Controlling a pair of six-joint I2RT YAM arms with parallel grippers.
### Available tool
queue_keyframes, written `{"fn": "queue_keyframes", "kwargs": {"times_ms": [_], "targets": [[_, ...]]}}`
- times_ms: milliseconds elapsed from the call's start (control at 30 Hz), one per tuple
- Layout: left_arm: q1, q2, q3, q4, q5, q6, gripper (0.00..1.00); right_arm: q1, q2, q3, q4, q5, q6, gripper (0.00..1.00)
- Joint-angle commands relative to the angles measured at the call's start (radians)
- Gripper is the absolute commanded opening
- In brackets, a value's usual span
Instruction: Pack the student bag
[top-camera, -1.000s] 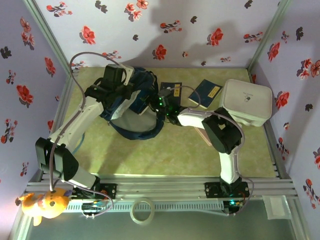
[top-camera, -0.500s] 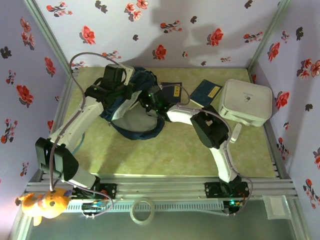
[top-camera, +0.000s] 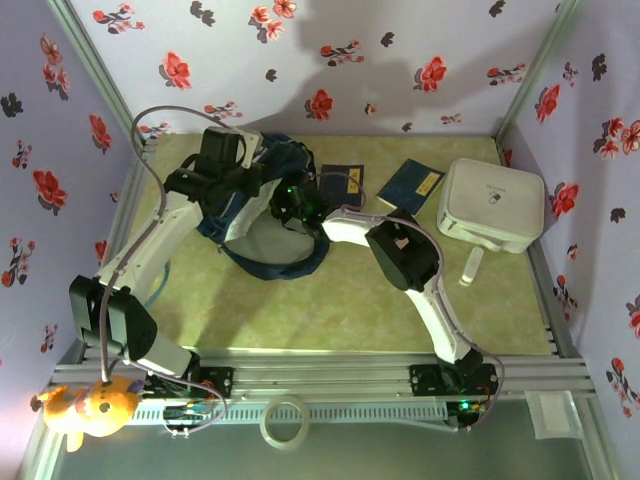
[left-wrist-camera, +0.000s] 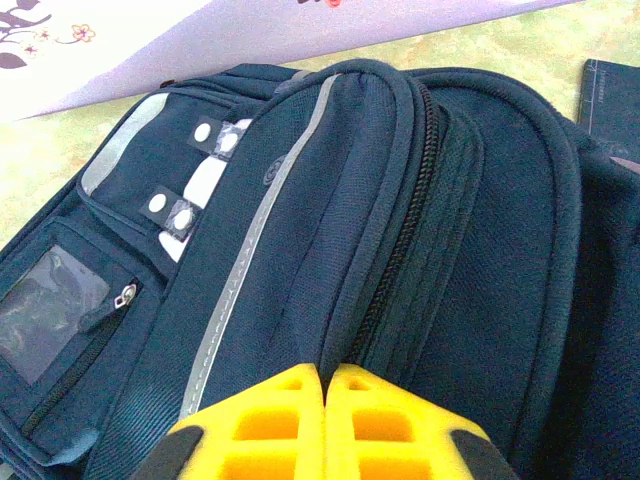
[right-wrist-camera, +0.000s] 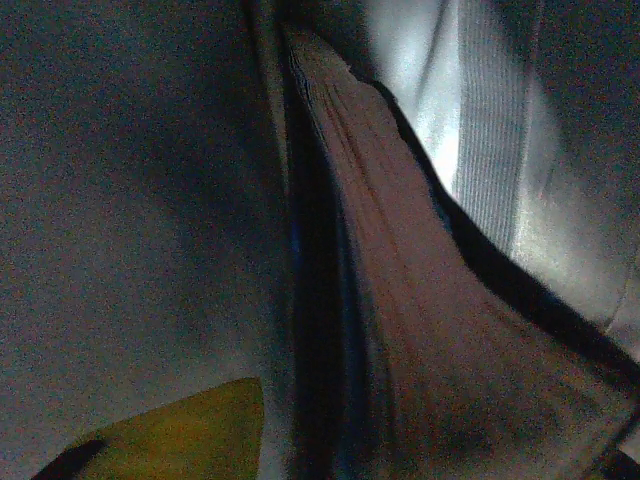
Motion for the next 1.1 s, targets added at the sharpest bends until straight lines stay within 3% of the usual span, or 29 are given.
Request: {"fn": "queue_keyframes", "kwargs": {"times_ms": [0, 167, 400, 633, 833, 900, 1067], "targets": [[0.032, -0.051, 0.023, 0.062, 0.017, -0.040, 0.00, -0.003, -0.109, -0.072, 0.043, -0.047, -0.020, 0.45], [0.068, -0.036, 0.009, 0.038, 0.027, -0.041, 0.00, -0.005, -0.237, -0.262, 0.043, -0.054, -0.098, 0.54], [0.120, -0.055, -0.070, 0.048, 0.023, -0.037, 0.00, -0.010, -0.430, -0.482, 0.141, -0.045, -0.179, 0.56], [0.181, -0.110, -0.166, 0.007, 0.018, -0.049, 0.00, -0.072, -0.635, -0.592, -0.080, 0.039, -0.364, 0.62], [0.205, -0.179, -0.196, -0.088, -0.014, -0.086, 0.02, -0.153, -0.728, -0.609, -0.358, 0.210, -0.571, 0.68], [0.207, -0.201, -0.197, -0.121, -0.020, -0.097, 0.09, -0.167, -0.710, -0.556, -0.459, 0.250, -0.651, 0.72], [0.208, -0.246, -0.212, -0.134, -0.008, -0.126, 0.62, -0.180, -0.548, -0.331, -0.695, 0.310, -0.838, 0.81]]}}
